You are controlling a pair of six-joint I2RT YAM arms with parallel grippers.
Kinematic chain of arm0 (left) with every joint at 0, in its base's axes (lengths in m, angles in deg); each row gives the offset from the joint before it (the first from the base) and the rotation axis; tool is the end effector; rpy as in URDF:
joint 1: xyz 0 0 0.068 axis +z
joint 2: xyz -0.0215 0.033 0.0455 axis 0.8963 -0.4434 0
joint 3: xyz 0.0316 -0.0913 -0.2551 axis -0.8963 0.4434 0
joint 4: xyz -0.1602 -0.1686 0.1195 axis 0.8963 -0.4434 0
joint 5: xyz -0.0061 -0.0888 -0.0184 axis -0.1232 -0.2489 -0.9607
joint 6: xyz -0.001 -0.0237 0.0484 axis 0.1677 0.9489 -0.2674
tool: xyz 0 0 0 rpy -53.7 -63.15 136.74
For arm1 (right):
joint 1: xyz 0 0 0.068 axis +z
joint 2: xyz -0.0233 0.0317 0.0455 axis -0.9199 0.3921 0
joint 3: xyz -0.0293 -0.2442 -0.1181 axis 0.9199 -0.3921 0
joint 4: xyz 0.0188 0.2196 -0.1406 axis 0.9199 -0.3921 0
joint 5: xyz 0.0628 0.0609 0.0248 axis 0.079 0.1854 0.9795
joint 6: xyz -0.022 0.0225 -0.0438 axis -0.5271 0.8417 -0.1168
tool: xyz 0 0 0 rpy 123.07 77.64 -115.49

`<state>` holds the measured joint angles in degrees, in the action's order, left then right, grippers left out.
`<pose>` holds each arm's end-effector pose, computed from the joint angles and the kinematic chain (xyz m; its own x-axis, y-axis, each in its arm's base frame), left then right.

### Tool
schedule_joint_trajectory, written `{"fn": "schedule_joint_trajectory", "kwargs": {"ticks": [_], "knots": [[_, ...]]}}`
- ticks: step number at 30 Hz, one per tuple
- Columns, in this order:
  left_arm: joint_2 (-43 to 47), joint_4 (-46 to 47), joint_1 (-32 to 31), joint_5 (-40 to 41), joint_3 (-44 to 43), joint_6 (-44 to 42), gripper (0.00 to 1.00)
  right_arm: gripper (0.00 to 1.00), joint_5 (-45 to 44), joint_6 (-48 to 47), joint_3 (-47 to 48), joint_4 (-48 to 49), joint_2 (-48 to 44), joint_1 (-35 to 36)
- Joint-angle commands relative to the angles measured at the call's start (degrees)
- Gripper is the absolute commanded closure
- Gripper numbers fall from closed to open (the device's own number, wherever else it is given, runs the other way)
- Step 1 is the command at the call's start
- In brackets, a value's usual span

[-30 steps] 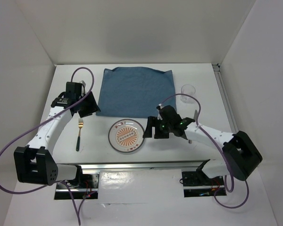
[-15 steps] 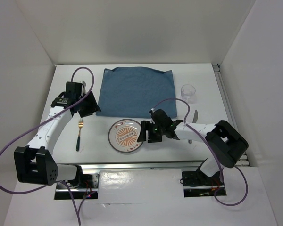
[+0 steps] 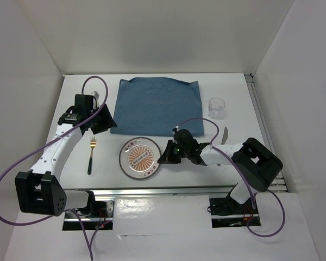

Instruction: Set the dinner table for one person

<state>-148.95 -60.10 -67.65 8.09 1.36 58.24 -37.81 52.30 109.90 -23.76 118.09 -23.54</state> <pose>0.2730 -0.0236 0.2940 -0.7003 -0.4716 -0.5358 -0.2433 0.8634 -0.4420 0.2056 0.2084 0.1340 -0.9483 0.1586 -0.2749 -0.0839 0.7100 0.6991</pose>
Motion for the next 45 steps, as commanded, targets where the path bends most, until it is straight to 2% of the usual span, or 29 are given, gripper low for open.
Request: {"fn": "schedule_joint_trajectory", "kwargs": {"ticks": [1, 8, 13, 21, 25, 30, 37, 41, 45], "knots": [[2.04, 1.32, -0.25, 0.39, -1.17, -1.07, 0.36, 1.00, -5.08, -4.56, 1.84, -4.68, -3.42, 1.53], [2.04, 1.32, -0.25, 2.32, -1.17, 0.16, 0.36, 1.00, -8.25, -11.08, 8.86, -18.83, -13.45, 1.01], [2.56, 0.27, -0.25, 4.26, -2.31, 0.16, 0.36, 1.00, -7.73, -12.31, 15.02, -22.80, -13.99, -5.66], [3.88, -0.78, -0.25, 5.31, -3.46, 0.16, 0.36, 1.00, -1.22, -13.73, 28.28, -17.10, -1.43, -19.01], [3.27, -2.00, -0.25, 6.71, -4.16, 0.16, 0.36, 1.00, 1.41, -12.50, 35.30, -14.89, 6.04, -22.62], [3.27, -2.72, -0.25, 7.60, -5.48, 0.16, 0.36, 1.00, 3.52, -8.12, 42.17, -12.17, 15.26, -25.18], [3.27, -2.72, -0.25, 7.60, -5.48, 0.16, 0.36, 1.00, 6.69, -2.22, 43.95, -7.34, 22.04, -26.93], [3.27, -3.25, -0.25, 7.60, -5.48, 0.16, 0.36, 1.00, 7.22, -2.21, 45.35, -6.81, 24.42, -26.94], [3.27, -3.25, -0.25, 7.76, -5.48, 0.16, 0.36, 1.00, 6.69, -3.44, 49.13, -11.01, 27.14, -26.94]]}}
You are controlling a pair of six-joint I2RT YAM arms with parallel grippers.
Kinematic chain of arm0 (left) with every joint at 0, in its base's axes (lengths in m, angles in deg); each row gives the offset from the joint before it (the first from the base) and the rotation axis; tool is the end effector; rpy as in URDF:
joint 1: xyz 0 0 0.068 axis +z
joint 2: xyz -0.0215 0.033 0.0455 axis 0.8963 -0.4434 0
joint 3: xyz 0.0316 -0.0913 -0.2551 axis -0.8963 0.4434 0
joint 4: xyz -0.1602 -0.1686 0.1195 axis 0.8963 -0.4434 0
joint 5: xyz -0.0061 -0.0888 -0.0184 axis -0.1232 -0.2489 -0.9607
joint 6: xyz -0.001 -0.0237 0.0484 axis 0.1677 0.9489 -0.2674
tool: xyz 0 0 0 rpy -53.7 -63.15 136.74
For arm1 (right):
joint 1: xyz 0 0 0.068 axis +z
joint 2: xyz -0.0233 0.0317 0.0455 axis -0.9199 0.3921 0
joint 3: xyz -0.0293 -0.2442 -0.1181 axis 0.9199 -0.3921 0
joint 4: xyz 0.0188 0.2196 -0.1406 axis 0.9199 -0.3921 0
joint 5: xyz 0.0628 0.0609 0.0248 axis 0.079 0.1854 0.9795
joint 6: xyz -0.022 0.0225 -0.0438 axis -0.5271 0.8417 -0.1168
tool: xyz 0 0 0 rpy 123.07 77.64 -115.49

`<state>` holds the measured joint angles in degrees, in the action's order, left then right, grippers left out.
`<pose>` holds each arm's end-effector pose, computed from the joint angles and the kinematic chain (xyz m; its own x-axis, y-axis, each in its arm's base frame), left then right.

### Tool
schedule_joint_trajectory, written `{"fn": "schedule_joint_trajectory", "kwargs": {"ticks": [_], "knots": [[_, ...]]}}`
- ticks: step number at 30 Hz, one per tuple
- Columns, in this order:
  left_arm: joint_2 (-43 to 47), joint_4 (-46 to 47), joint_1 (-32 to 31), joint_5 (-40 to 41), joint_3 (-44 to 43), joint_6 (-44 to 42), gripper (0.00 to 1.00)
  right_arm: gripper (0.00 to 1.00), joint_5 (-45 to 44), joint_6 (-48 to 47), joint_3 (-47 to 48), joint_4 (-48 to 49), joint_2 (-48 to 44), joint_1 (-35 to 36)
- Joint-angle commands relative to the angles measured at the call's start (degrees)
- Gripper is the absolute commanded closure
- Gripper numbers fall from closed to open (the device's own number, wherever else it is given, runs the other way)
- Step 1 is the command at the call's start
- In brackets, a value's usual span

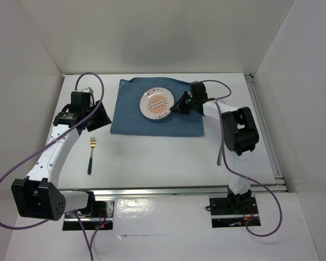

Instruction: Set the dinner table for one person

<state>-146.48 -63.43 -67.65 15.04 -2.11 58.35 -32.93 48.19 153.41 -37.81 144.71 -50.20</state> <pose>0.2642 -0.0187 0.3200 -0.6296 -0.4828 -0.6088 -0.2976 0.8736 -0.3850 0.4310 0.1432 0.1692 -0.8137 0.4889 -0.3144 0.1218 0.6723 0.7302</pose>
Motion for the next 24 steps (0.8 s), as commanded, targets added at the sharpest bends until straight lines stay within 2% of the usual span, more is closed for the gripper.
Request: {"fn": "schedule_joint_trajectory", "kwargs": {"ticks": [1, 6, 7, 8, 11, 12, 13, 16, 20, 23, 24], "knots": [[0.80, 0.08, -0.25, 1.34, -2.00, -0.48, 0.36, 1.00, 1.21, 0.67, 5.62, 2.51, 0.53, -0.80], [0.80, -0.71, -0.25, 2.14, -3.32, -0.48, 0.36, 1.00, 0.51, 0.67, 4.91, 3.03, 1.58, -0.80], [1.32, -0.71, -0.25, 2.14, -3.32, -0.48, 0.36, 0.95, 0.50, 0.14, 4.91, 2.51, 2.10, -0.80], [1.32, -0.19, -0.25, 1.44, -3.32, -0.48, 0.36, 0.86, -0.02, 0.14, 5.43, 2.51, 2.11, -0.80], [1.33, -0.19, -0.25, 1.44, -2.71, -0.48, 0.36, 0.79, -0.56, -0.91, 6.66, 0.40, 2.72, -0.80], [1.33, -0.19, -0.25, 1.44, -2.71, -0.48, 0.36, 0.62, -1.16, -1.44, 6.67, 0.40, 2.72, -0.80], [1.33, -0.19, -0.25, 1.44, -2.71, -0.48, 0.36, 0.49, -2.04, -1.44, 6.67, -0.30, 2.72, -0.80], [1.33, -0.19, -0.25, 1.44, -2.18, -0.48, 0.37, 0.30, -3.27, -2.67, 7.19, -0.83, 2.11, -0.80], [1.85, -0.19, -0.25, 0.91, -2.18, -0.48, 0.37, 0.25, -4.86, -4.08, 7.81, -2.85, -0.08, -0.80], [1.85, -0.19, -0.25, 0.91, -2.18, -0.48, 0.37, 0.25, -7.58, -6.45, 8.87, -4.25, -2.10, -0.27], [1.85, -0.19, -0.25, 0.91, -1.66, -0.48, 0.37, 0.20, -8.72, -7.76, 10.17, -5.57, -3.68, 0.25]]}}
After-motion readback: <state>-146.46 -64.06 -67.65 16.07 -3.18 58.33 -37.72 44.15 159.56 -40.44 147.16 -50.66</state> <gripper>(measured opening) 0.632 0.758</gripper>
